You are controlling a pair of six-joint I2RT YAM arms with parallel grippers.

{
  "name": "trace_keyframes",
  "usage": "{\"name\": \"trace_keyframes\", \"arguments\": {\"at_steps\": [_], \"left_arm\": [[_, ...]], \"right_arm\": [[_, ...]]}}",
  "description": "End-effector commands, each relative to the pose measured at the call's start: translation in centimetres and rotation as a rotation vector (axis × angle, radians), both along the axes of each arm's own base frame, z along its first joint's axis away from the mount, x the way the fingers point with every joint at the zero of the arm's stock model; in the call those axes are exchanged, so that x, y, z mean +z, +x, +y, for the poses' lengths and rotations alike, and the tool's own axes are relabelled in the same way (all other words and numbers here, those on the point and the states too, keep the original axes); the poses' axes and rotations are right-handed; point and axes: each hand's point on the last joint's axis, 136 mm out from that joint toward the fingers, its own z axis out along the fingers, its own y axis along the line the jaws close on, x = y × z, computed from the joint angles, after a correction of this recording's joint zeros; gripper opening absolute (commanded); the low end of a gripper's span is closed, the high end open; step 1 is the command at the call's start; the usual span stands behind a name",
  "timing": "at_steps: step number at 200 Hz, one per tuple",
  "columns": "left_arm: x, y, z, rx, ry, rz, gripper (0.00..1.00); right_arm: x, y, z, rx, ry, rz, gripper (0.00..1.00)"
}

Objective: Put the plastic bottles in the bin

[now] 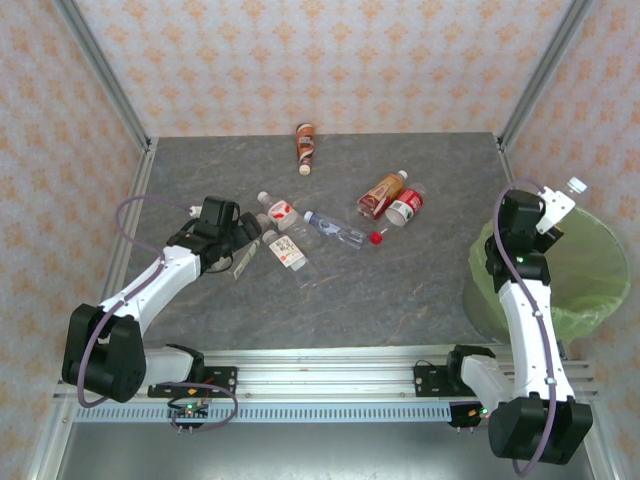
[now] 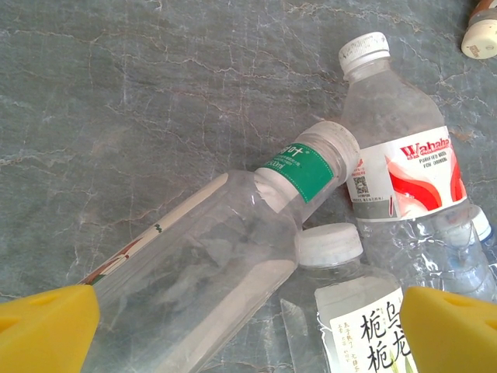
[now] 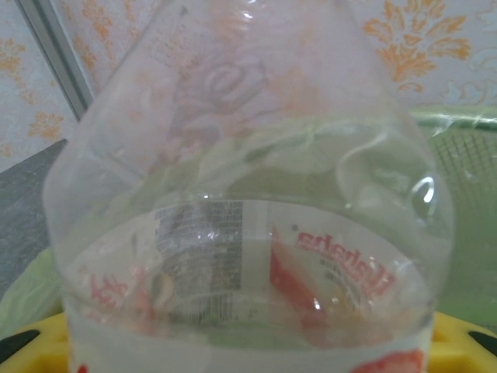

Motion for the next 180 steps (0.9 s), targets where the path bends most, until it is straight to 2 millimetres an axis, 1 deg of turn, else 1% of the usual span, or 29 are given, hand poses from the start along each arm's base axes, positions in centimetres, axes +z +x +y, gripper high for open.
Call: {"name": "trace_keyframes", "arguments": {"at_steps": [1,16,28,55,71,96,123,135,154,180], "left_arm": [[0.7,0.4,0.0,0.008,0.011,-0.014,1.0],[0.7,0.5,0.0,0.008,0.009,-0.014,1.0],[0.7,0.5,0.0,0.008,0.009,-0.012,1.0],[0.6,0.3,0.1,0.009,0.011,-0.011,1.0],[0.6,0.2,0.2,0.009,0.016,-0.01,1.0],[0.7,0.1,0.3,0.014,0.022,-0.013,1.0],[0.7,0.1,0.3,0.012,0.02,-0.015,1.0],[0.8,0.1,0.3,0.011,0.018,-0.016,1.0],[0.8,0.1,0.3,0.01,0.022,-0.016,1.0],[0.9,0.0,0.5,0.012,0.034,-0.017,1.0]], "right_arm": [[0.8,0.2,0.6,0.04,0.015,-0.073,0.56],[0.9,0.8,1.4,0.099,0.026,-0.099,0.57],[1.0,1.0,1.5,0.116,0.023,-0.118,0.58],[1.1,1.3,1.3,0.116,-0.014,-0.13,0.59],[1.2,0.9,1.0,0.092,-0.018,-0.126,0.6],[1.7,-0.2,0.7,0.056,-0.025,-0.142,0.68],[2.0,-1.6,0.3,0.017,-0.04,-0.137,0.84],[2.2,-2.2,0.2,0.002,-0.041,-0.131,0.89],[2.5,-2.9,0.0,-0.016,-0.042,-0.128,0.93],[3.2,-3.5,0.0,-0.033,-0.038,-0.125,0.97]]}}
